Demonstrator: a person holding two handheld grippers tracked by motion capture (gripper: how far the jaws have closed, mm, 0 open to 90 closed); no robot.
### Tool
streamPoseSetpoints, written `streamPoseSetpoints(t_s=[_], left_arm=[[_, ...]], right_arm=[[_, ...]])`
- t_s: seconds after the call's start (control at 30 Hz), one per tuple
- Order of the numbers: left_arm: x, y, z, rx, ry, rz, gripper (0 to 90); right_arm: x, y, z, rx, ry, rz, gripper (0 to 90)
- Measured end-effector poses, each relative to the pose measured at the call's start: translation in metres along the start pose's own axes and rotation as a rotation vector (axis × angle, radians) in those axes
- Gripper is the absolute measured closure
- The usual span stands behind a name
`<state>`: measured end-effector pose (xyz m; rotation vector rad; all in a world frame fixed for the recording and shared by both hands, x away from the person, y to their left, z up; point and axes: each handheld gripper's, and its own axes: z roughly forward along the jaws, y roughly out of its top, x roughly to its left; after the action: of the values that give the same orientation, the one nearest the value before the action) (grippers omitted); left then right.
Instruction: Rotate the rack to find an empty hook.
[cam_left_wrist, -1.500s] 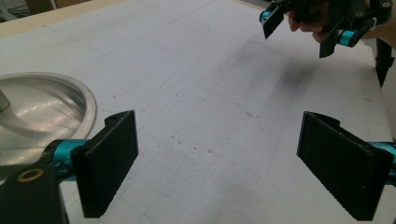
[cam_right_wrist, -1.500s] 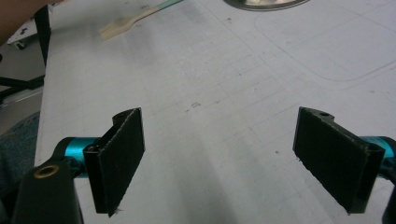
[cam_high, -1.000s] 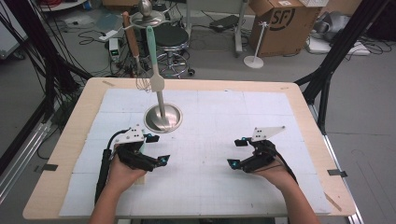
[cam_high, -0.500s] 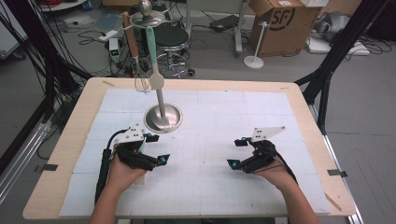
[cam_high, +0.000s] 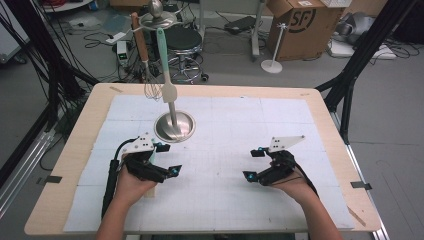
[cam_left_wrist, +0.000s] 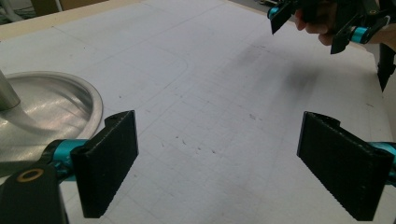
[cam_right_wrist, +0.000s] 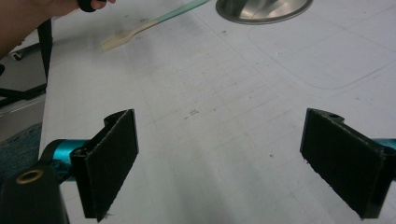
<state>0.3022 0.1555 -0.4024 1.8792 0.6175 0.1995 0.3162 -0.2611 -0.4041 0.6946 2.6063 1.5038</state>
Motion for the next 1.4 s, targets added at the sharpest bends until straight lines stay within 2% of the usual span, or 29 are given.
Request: streamPoseSetpoints(t_s=[0.43,0.5,0.6,0.7,0.83,0.9,1.17,1.33,1.4], left_arm=[[-0.002,0.000,0.000,0.004,-0.004,0.006,13.1],[-0.002,0.000,0.000,0.003,-0.002,0.003,13.1],[-0.002,0.000,-0.001,0.004,-0.004,0.004,13.1],[-0.002,0.001,-0.001,0.000,-0.002,0.003,13.1],[-0.002,0.001,-0.002,-0.008,-0.004,-0.001,13.1],[-0.002,0.001,-0.002,-0.006,-0.005,0.001,13.1],[-0.002,0.001,-0.002,-0.004,-0.005,0.005,13.1],[-0.002,0.001,-0.002,-0.008,-0.004,0.001,13.1],[-0.001,0.001,-0.001,-0.007,-0.004,0.002,13.1]], right_arm=[[0.000,0.002,0.000,-0.022,-0.003,0.002,11.2],[0.000,0.004,0.000,-0.032,0.017,0.001,17.4],[0.001,0.010,0.001,-0.042,0.028,-0.012,21.2],[0.001,0.019,0.002,-0.045,0.062,-0.032,28.9],[0.002,0.039,0.003,-0.056,0.078,-0.065,38.4],[0.001,0.049,0.003,-0.070,0.087,-0.068,40.5],[0.000,0.088,0.007,-0.069,0.110,-0.109,48.6],[-0.003,0.101,0.011,-0.059,0.116,-0.126,52.4],[-0.003,0.103,0.012,-0.047,0.117,-0.117,53.0]])
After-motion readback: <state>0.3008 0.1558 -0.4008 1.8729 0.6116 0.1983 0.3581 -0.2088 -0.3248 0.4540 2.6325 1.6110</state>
